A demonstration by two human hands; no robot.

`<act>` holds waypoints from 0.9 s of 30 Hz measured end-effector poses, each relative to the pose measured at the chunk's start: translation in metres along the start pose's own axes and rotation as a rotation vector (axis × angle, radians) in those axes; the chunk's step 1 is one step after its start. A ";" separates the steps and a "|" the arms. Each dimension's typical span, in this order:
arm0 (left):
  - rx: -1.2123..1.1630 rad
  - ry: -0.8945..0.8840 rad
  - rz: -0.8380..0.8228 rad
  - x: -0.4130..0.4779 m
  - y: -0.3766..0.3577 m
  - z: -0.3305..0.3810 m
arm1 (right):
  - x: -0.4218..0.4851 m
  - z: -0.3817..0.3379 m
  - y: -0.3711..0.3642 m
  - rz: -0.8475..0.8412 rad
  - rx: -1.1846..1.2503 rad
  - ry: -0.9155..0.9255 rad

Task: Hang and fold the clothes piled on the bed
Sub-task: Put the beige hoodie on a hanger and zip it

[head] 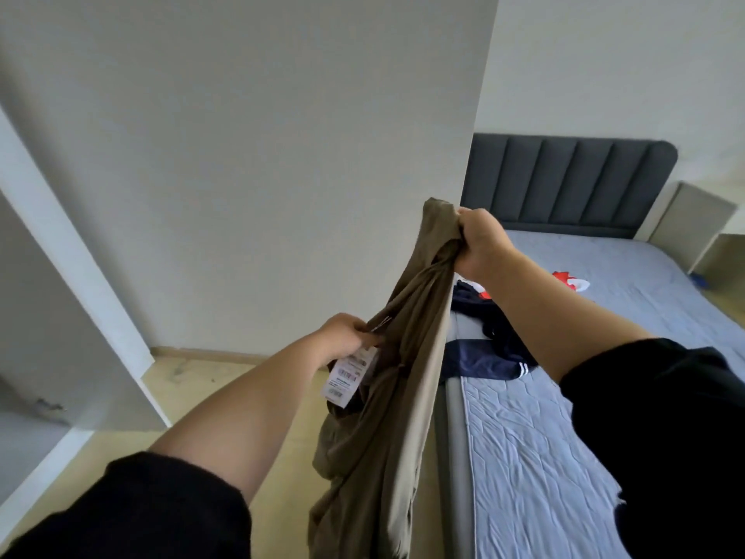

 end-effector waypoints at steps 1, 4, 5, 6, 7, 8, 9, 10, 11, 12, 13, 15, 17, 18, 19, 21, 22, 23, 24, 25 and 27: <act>-0.018 0.036 -0.015 -0.004 0.001 0.000 | 0.004 -0.003 0.014 0.040 -0.010 0.014; -0.083 0.092 -0.081 -0.015 -0.003 0.014 | 0.017 -0.014 0.061 0.140 -0.046 0.045; -0.097 0.084 -0.085 -0.017 -0.005 0.022 | 0.020 -0.018 0.076 0.159 -0.054 0.052; -0.109 0.068 -0.074 -0.020 -0.008 0.033 | 0.023 -0.020 0.090 0.173 -0.068 0.053; -0.125 0.050 -0.054 -0.023 -0.012 0.045 | 0.028 -0.022 0.104 0.184 -0.088 0.050; -0.147 0.037 -0.027 -0.026 -0.017 0.058 | 0.031 -0.023 0.118 0.194 -0.140 0.062; -0.172 0.036 0.007 -0.027 -0.023 0.071 | 0.033 -0.026 0.132 0.201 -0.236 0.102; -0.195 0.034 0.052 -0.029 -0.031 0.085 | 0.033 -0.029 0.146 0.187 -0.355 0.174; -0.198 0.014 0.114 -0.031 -0.039 0.101 | 0.030 -0.034 0.160 0.162 -0.480 0.259; -0.164 -0.027 0.191 -0.032 -0.047 0.117 | 0.025 -0.038 0.175 0.136 -0.605 0.331; -0.092 -0.089 0.276 -0.034 -0.054 0.134 | 0.020 -0.041 0.188 0.112 -0.729 0.394; 0.071 -0.222 0.423 -0.043 -0.071 0.172 | 0.017 -0.046 0.209 0.017 -0.932 0.467; 0.141 -0.319 0.525 -0.055 -0.089 0.203 | 0.019 -0.044 0.223 -0.081 -1.087 0.423; 0.158 -0.354 0.575 -0.061 -0.096 0.216 | 0.015 -0.043 0.227 -0.131 -1.196 0.395; 0.181 -0.380 0.615 -0.066 -0.102 0.227 | 0.011 -0.042 0.229 -0.193 -1.350 0.405; 0.230 -0.410 0.654 -0.075 -0.114 0.243 | 0.008 -0.036 0.232 -0.277 -1.666 0.487; 0.249 -0.417 0.668 -0.079 -0.117 0.250 | 0.007 -0.036 0.233 -0.258 -1.778 0.568; 0.263 -0.419 0.678 -0.083 -0.120 0.255 | 0.005 -0.038 0.233 -0.201 -1.839 0.641; 0.274 -0.423 0.676 -0.085 -0.121 0.258 | 0.004 -0.043 0.233 -0.115 -1.831 0.690; 0.286 -0.426 0.664 -0.087 -0.122 0.260 | 0.002 -0.050 0.234 -0.018 -1.772 0.695; 0.336 -0.418 0.618 -0.089 -0.123 0.263 | -0.001 -0.068 0.236 0.144 -1.619 0.731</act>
Point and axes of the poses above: each hand's wrist, its own x-axis towards the middle knuckle, its own y-axis out of the back of the hand, z = x × y, the point moved 5 cm from there along x, towards the middle knuckle, and after that the axes turned 9 degrees about z, right-handed, at the moved point
